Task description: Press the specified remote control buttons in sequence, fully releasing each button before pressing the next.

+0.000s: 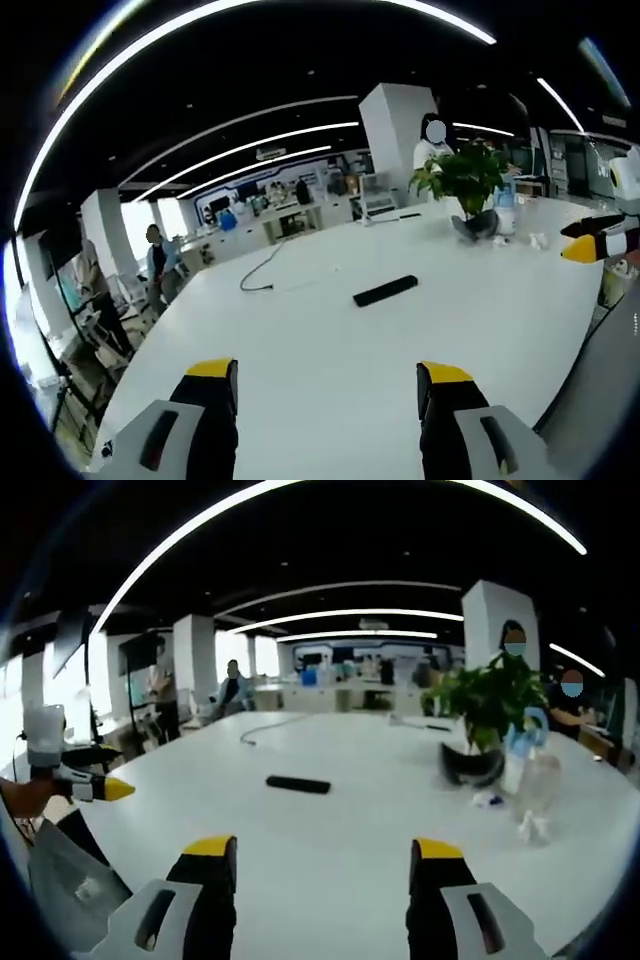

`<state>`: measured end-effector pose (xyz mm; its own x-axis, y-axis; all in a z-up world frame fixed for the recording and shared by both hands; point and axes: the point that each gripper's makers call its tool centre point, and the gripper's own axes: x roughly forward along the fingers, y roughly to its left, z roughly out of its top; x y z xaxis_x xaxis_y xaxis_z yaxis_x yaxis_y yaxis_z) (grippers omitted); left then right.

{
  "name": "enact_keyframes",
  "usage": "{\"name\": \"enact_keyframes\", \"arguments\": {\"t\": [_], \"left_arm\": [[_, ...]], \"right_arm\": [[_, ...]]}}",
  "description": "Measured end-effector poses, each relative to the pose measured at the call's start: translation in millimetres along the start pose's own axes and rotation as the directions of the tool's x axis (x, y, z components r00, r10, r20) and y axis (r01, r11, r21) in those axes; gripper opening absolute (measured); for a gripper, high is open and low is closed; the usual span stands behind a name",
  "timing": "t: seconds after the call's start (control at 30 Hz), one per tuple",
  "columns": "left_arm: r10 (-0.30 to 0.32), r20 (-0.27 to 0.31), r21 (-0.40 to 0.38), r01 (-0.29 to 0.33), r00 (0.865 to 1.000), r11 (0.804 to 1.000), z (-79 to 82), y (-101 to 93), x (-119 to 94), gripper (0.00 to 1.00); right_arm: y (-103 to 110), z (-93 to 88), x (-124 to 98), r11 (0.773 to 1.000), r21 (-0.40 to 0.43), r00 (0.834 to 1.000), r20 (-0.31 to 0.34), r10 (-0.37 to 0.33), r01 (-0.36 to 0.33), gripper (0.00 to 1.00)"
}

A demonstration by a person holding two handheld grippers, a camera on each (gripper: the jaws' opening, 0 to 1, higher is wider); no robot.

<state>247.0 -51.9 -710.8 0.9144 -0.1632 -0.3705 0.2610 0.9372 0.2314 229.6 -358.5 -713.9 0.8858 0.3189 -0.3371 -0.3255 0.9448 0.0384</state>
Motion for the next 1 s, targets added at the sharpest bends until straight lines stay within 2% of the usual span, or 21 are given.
{"name": "enact_keyframes", "arguments": {"t": [0.17, 0.23, 0.3, 0.43, 0.53, 0.7, 1.0], "left_arm": [[-0.103, -0.034, 0.049, 0.105, 0.994, 0.993, 9.0, -6.2, 19.5, 0.75], [-0.112, -0.023, 0.060, 0.113, 0.993, 0.992, 15.0, -3.5, 28.0, 0.75], [-0.152, -0.057, 0.044, 0.154, 0.987, 0.987, 13.2, -6.5, 35.0, 0.76], [-0.218, -0.082, 0.013, 0.220, 0.972, 0.975, 19.4, -10.2, 53.2, 0.74], [-0.246, -0.118, 0.054, 0.253, 0.962, 0.966, 17.7, -11.0, 65.0, 0.74], [-0.293, -0.147, 0.060, 0.305, 0.945, 0.951, 21.8, -15.2, 78.9, 0.70], [-0.352, -0.136, 0.078, 0.364, 0.926, 0.928, 43.4, -24.8, 101.1, 0.66]], "right_arm": [[5.4, -0.8, -0.4, 0.999, 0.017, 0.999, -0.007, 0.036, -0.036, 0.54], [7.9, -3.2, -0.3, 0.999, 0.013, 0.999, -0.022, 0.048, -0.048, 0.45], [9.3, -5.3, 0.0, 0.998, 0.014, 0.998, -0.036, 0.056, -0.056, 0.38], [11.7, -5.4, -0.2, 0.998, 0.019, 0.997, -0.039, 0.068, -0.067, 0.33], [13.5, -8.4, 0.0, 0.996, 0.028, 0.995, -0.056, 0.083, -0.081, 0.24], [17.2, -10.5, 0.0, 0.995, 0.032, 0.993, -0.071, 0.098, -0.096, 0.15], [19.4, -16.6, 0.0, 0.995, 0.012, 0.988, -0.110, 0.104, -0.103, 0.01]]}}
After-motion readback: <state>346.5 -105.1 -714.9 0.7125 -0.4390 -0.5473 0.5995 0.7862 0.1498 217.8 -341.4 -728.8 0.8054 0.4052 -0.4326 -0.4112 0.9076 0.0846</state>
